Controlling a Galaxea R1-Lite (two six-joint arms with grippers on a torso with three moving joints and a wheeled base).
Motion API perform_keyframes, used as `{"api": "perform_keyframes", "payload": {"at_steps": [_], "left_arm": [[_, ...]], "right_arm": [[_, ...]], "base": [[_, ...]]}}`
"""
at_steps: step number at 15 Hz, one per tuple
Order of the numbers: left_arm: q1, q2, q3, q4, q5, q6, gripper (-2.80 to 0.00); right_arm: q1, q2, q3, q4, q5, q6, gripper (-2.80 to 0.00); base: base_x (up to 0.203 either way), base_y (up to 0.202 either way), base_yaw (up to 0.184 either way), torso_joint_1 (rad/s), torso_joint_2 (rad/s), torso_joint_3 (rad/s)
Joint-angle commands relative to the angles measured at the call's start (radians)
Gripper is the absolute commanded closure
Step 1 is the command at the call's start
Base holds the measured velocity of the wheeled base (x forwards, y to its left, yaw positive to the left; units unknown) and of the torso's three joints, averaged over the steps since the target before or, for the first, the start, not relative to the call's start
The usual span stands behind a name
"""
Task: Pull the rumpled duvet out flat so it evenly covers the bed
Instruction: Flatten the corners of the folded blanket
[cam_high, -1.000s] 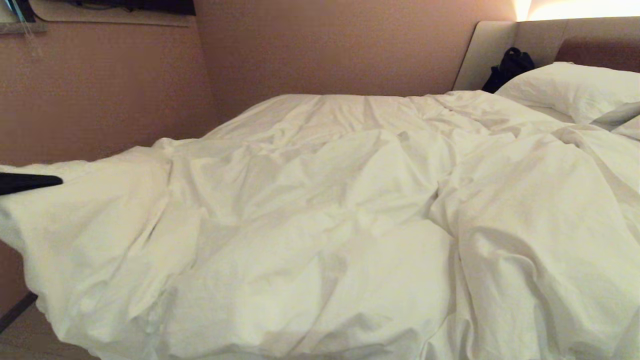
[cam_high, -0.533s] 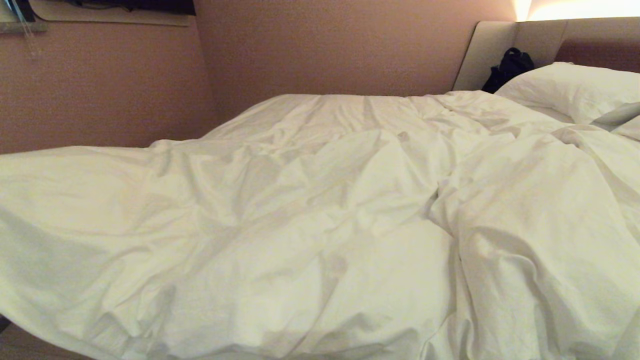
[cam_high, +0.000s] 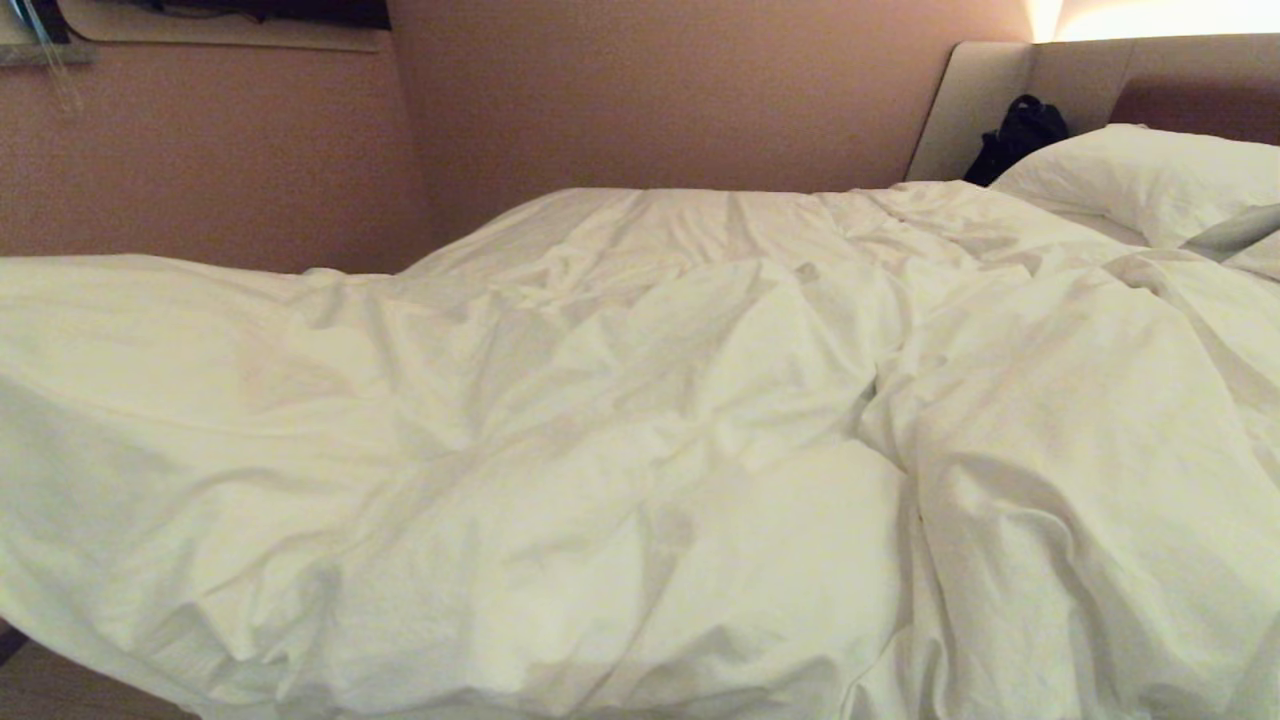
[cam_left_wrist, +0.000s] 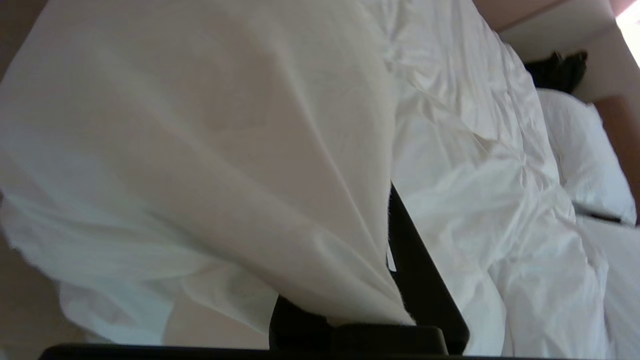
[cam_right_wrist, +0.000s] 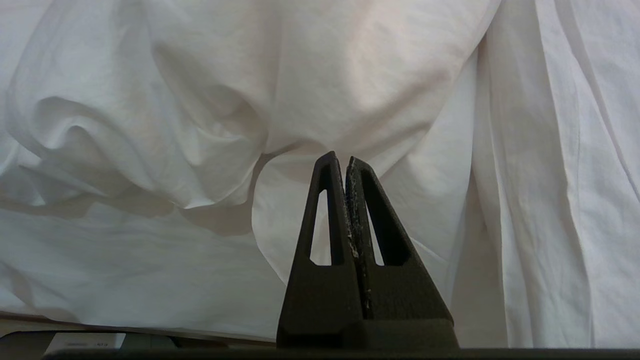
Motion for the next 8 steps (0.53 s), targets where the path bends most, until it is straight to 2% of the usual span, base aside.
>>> {"api": "perform_keyframes", "payload": {"at_steps": [1, 3, 8], "left_arm": [[-0.042, -0.032, 0.003, 0.004, -0.005, 0.0, 0.0], [-0.11, -0.047, 0.015, 0.006, 0.017, -0.004, 0.0], [-0.391, -0.078, 0.088, 0.003, 0.188, -0.011, 0.0]], "right_arm": [[0.0, 0.0, 0.0, 0.0, 0.0, -0.001, 0.0], [0.0, 0.0, 0.0, 0.0, 0.0, -0.001, 0.0], [0.0, 0.0, 0.0, 0.0, 0.0, -0.001, 0.0]], "base": [[0.0, 0.0, 0.0, 0.0, 0.0, 0.0], [0.0, 0.0, 0.0, 0.0, 0.0, 0.0], [0.0, 0.0, 0.0, 0.0, 0.0, 0.0]]}}
